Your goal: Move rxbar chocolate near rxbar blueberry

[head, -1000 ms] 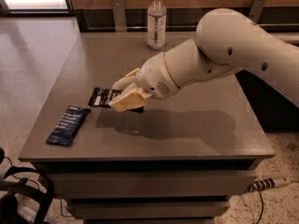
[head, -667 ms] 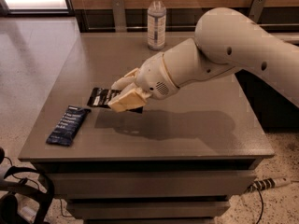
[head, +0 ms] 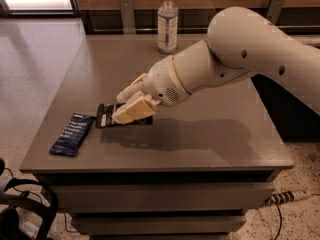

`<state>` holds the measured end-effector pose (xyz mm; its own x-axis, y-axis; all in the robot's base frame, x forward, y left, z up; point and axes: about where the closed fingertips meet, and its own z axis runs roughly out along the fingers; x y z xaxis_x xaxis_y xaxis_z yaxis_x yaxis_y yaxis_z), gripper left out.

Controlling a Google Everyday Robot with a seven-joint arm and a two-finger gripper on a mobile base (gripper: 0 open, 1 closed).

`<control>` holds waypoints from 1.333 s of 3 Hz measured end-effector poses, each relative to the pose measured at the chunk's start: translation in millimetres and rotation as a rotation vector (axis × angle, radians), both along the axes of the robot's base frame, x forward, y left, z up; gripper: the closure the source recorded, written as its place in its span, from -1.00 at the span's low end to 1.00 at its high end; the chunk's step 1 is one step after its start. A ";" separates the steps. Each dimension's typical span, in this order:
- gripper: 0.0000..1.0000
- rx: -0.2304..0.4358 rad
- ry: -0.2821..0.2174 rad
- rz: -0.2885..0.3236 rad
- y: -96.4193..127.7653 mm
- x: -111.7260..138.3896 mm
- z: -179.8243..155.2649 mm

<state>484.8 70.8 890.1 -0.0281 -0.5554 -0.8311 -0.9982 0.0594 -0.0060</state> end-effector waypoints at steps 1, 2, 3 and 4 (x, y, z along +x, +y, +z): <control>-1.00 -0.001 -0.003 0.004 1.8 -1.5 1.2; -1.00 -0.005 -0.007 -0.042 -11.2 5.1 4.4; -1.00 -0.014 -0.014 -0.164 -47.5 24.0 11.4; -1.00 -0.010 -0.068 -0.329 -103.4 48.9 31.2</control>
Offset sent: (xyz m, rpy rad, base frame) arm -0.0012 0.0015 0.0009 -0.0011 -0.0021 0.0030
